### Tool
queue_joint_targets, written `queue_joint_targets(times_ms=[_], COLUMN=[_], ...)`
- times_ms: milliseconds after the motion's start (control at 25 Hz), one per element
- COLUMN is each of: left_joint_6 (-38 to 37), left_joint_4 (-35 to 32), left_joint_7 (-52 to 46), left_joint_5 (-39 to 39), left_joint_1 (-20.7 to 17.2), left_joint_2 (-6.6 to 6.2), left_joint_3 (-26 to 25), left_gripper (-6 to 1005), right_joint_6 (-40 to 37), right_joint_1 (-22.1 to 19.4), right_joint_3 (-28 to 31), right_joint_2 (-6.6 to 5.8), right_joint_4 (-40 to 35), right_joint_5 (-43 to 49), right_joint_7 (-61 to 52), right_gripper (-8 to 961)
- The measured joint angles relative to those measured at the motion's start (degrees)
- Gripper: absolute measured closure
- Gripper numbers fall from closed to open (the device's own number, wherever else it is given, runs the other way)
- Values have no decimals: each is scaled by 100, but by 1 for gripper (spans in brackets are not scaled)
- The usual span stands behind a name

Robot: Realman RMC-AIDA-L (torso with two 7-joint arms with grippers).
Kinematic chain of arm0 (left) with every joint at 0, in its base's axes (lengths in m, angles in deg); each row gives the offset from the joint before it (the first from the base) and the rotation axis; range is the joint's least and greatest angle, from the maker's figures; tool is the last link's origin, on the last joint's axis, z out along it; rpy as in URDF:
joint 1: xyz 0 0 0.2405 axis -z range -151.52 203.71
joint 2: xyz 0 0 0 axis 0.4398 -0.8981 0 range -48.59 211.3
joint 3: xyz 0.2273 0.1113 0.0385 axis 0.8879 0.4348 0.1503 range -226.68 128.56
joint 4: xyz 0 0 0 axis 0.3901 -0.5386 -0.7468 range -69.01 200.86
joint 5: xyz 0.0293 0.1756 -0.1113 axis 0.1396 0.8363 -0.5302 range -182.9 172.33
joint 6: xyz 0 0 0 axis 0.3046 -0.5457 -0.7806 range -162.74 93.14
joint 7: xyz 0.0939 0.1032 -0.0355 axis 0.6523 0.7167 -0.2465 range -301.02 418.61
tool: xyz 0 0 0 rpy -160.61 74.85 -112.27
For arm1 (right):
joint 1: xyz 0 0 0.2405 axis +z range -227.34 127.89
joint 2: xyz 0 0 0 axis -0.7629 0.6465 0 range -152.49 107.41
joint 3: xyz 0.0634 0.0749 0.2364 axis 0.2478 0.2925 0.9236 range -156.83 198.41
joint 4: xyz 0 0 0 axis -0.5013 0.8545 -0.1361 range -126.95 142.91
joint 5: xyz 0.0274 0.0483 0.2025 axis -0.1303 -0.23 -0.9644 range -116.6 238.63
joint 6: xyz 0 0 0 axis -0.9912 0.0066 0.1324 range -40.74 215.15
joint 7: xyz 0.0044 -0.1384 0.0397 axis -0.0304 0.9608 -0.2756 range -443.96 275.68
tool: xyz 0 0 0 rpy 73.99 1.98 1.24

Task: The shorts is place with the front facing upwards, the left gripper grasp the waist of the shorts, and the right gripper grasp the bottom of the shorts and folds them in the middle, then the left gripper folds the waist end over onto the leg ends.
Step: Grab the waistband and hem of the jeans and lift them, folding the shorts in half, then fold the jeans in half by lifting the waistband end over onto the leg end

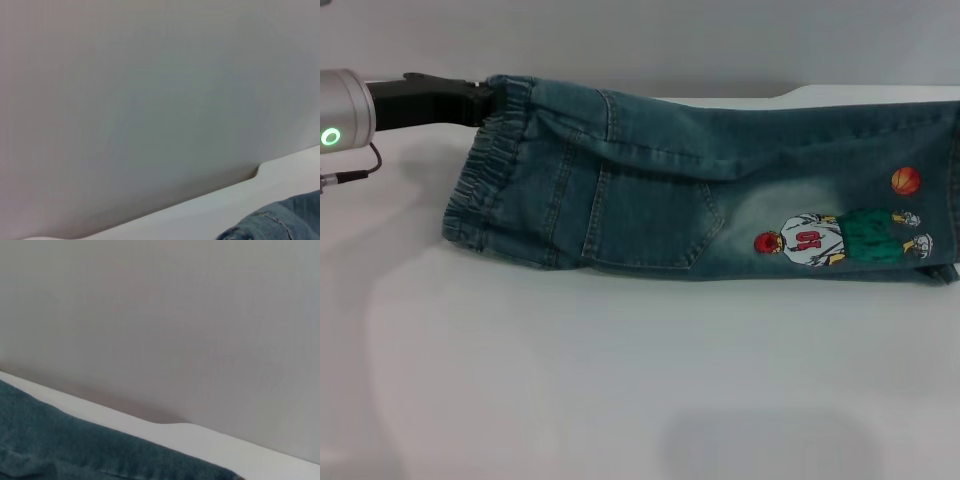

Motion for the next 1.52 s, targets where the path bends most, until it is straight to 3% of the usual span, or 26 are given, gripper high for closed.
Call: queue_joint_targets(times_ms=[280,400,480,680,1000,1240,1520], left_joint_6=[98,131,168,260,261,264,-281], left_joint_4=[47,47,47,138,196,196,179], left_joint_7=[-33,-33,-35,-36,-36,-154,-627], left_joint_5=[-192,-255,-294,-290,-273,12,1042], left_joint_1=[-19,-37,-50,-29,6,-14,179], left_joint_2=[0,0,0,-9,-25,-53,-265], left_joint_3=[17,17,21,22,35,36,11], left_gripper=[907,774,691,499,229,163,164], right_joint_6=[158,169,171,173,165,134,128], right_joint_1=[-5,-14,-22,-26,-35,-24,-64], right_joint_3=[-36,-38,-51,-72,-82,-90,-261], right_joint_2=[6,11,12,16,17,29,31], right_joint_4=[64,64,64,65,24,9,-11], right_joint_5=[7,9,9,9,-9,-70,-347], right_joint_7=[1,1,1,1,1,1,136], right_gripper=[907,883,676,496,497,498,499])
